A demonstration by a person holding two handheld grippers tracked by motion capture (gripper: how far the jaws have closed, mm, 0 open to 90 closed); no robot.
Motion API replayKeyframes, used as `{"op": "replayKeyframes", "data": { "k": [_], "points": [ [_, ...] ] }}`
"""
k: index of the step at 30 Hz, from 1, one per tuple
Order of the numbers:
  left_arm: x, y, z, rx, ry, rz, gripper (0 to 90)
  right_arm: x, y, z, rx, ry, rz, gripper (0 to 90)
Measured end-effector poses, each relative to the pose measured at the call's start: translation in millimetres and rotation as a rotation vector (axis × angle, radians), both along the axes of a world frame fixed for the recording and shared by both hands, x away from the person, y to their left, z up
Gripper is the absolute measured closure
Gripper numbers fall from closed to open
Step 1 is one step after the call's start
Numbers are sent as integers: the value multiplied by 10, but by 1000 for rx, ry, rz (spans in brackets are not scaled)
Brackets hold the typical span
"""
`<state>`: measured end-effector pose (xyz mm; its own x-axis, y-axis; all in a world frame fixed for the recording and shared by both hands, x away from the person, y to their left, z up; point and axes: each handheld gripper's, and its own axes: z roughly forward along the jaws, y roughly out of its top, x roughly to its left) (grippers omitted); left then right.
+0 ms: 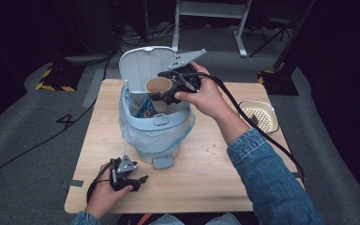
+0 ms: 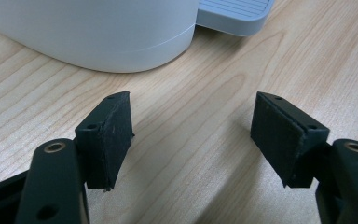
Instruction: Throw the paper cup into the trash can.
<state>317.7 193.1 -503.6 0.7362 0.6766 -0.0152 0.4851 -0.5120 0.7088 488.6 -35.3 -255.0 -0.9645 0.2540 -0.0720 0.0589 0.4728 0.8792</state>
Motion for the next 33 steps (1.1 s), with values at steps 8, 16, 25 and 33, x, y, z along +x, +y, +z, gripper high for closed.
{"op": "replayKeyframes", "data": {
  "k": [8, 16, 25, 33],
  "points": [
    [-1, -1, 0, 1, -1, 0, 298, -10, -72, 91, 97, 7, -27, 160],
    [-1, 0, 0, 0, 0, -1, 299, -156, -351, 233, 70, -32, -82, 267],
    [-21, 4, 27, -29, -6, -5, 365, -387, -891, 455, -35, -31, -148, 319],
    [-31, 70, 134, -53, -20, 7, 364, -544, -1438, 440, -60, -63, -230, 303]
  ]
}}
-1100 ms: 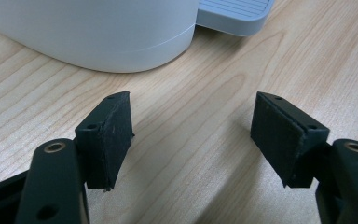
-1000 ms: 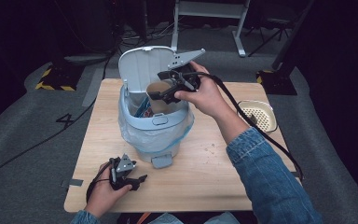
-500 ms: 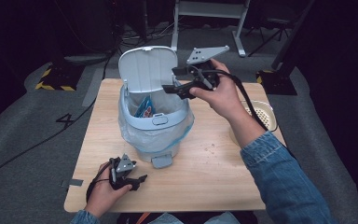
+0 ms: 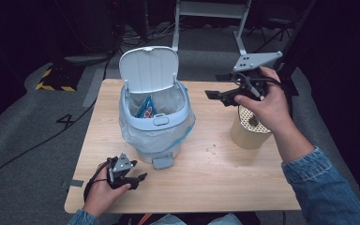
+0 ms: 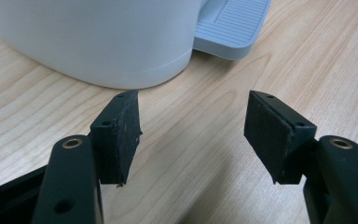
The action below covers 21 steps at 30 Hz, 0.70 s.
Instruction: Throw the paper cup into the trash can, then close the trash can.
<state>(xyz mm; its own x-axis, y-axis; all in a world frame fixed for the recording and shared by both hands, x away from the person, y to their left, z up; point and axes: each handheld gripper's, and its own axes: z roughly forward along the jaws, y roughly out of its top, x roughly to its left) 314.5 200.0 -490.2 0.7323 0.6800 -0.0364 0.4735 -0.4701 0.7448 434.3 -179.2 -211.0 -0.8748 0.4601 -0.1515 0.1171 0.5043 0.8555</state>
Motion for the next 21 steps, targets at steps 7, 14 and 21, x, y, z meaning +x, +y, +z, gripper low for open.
{"op": "replayKeyframes", "data": {
  "k": [7, 14, 21],
  "points": [
    [-10, 104, 61, -22, -4, 30, 364, -93, -368, -104, 32, 19, -47, 300],
    [18, 220, 249, -70, -30, 60, 361, -204, -675, -294, 40, 31, -100, 348],
    [-2, 363, 573, -144, -65, 90, 365, -291, -951, -564, 37, 43, -179, 347]
  ]
}}
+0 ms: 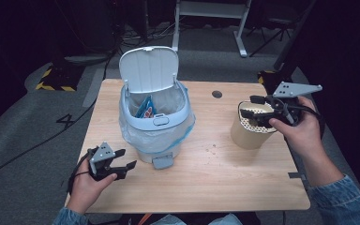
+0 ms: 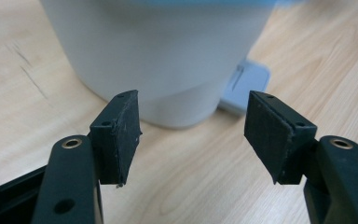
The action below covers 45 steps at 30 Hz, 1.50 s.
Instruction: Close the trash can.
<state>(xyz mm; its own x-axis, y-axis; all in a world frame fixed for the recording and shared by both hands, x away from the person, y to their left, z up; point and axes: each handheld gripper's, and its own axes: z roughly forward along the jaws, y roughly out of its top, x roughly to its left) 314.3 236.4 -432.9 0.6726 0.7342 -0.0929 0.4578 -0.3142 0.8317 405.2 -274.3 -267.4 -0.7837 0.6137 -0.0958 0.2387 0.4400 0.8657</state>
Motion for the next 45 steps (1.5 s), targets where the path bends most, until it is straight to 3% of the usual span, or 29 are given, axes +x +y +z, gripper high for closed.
{"op": "replayKeyframes", "data": {
  "k": [8, 13, 17, 22, 24, 26, 34, 35, 40, 45],
  "points": [
    [41, 152, 397, -33, -49, 27, 366, -83, -260, -319, 13, 19, -47, 350],
    [61, 169, 595, -20, -72, 25, 371, -157, -359, -497, -6, 31, -43, 536],
    [87, 178, 732, -31, -81, 9, 375, -223, -399, -672, -24, 53, -50, 576],
    [151, 210, 919, -58, -95, -17, 378, -269, -437, -906, -23, 75, -47, 565],
    [171, 223, 1000, -73, -100, -24, 389, -294, -455, -983, -39, 77, -34, 690],
    [203, 234, 1086, -74, -115, -36, 402, -327, -470, -1057, -45, 84, -27, 747],
    [389, 179, 1393, -109, -172, -103, 407, -375, -511, -1377, -32, 122, -22, 665],
    [410, 163, 1427, -113, -180, -114, 407, -383, -509, -1413, -51, 124, -24, 672],
    [516, 109, 1590, -151, -197, -173, 414, -415, -520, -1615, -44, 157, -15, 723],
    [603, 93, 1726, -166, -207, -184, 421, -435, -516, -1812, -33, 179, -7, 712]
  ]
}}
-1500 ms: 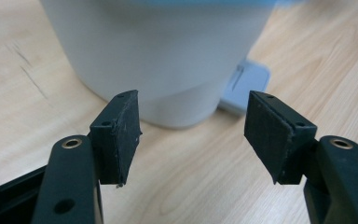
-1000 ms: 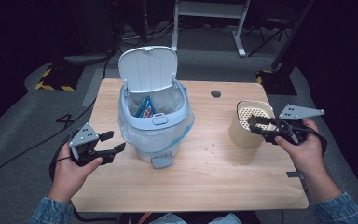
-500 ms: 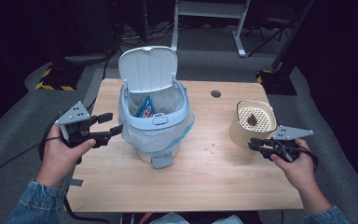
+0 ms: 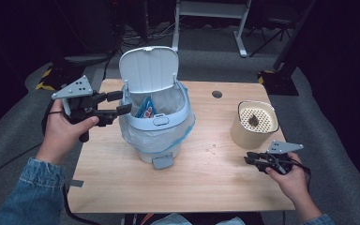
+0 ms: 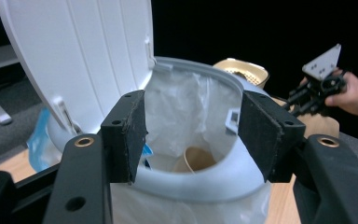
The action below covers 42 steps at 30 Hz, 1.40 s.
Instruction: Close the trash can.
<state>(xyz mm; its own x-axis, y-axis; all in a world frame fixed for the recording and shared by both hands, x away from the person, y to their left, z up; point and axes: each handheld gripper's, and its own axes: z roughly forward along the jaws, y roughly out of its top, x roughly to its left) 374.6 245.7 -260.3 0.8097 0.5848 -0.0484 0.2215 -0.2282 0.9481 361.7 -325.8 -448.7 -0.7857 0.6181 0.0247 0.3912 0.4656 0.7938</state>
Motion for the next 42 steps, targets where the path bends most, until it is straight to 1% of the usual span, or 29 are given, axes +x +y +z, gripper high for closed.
{"op": "replayKeyframes", "data": {
  "k": [3, 5, 7, 10, 14, 15, 17, 18, 20, 24, 26, 28, 30, 31, 34, 36, 39, 42],
  "points": [
    [55, -4, 88, -2, -9, -8, 434, -18, 16, -89, -2, 0, 8, 764],
    [98, -5, 144, -17, -7, -40, 451, -30, 24, -139, 9, 4, 17, 791],
    [146, 1, 198, -25, -17, -69, 454, -30, 24, -187, 21, 10, 27, 792],
    [210, 30, 280, -30, -29, -95, 458, -31, 19, -246, 38, 23, 28, 785],
    [284, 60, 397, -6, -54, -100, 480, -47, 21, -306, 49, 28, 39, 792],
    [308, 66, 431, -6, -58, -100, 497, -51, 22, -314, 49, 30, 39, 796],
    [365, 70, 493, -22, -54, -107, 534, -56, 23, -335, 42, 28, 42, 807],
    [396, 68, 514, -34, -57, -106, 542, -60, 26, -343, 44, 31, 44, 811],
    [461, 55, 554, -23, -67, -97, 572, -72, 30, -352, 45, 36, 49, 812],
    [591, 31, 609, -28, -79, -82, 572, -99, 33, -365, 51, 40, 57, 804],
    [647, 20, 637, -39, -81, -78, 575, -110, 27, -372, 54, 39, 60, 801],
    [691, 1, 670, -55, -79, -79, 576, -113, 20, -378, 57, 40, 64, 798],
    [733, -31, 706, -78, -72, -90, 575, -112, 15, -389, 61, 40, 67, 797],
    [757, -51, 726, -79, -73, -91, 576, -111, 14, -393, 62, 42, 67, 797],
    [842, -101, 787, -74, -76, -73, 575, -118, 30, -414, 46, 50, 80, 794],
    [903, -137, 805, -71, -68, -64, 574, -128, 33, -419, 41, 48, 86, 788],
    [996, -202, 793, -48, -48, -46, 571, -141, 35, -419, 43, 44, 90, 782],
    [1071, -246, 763, -52, -24, -41, 605, -150, 33, -415, 44, 43, 93, 782]
  ]
}}
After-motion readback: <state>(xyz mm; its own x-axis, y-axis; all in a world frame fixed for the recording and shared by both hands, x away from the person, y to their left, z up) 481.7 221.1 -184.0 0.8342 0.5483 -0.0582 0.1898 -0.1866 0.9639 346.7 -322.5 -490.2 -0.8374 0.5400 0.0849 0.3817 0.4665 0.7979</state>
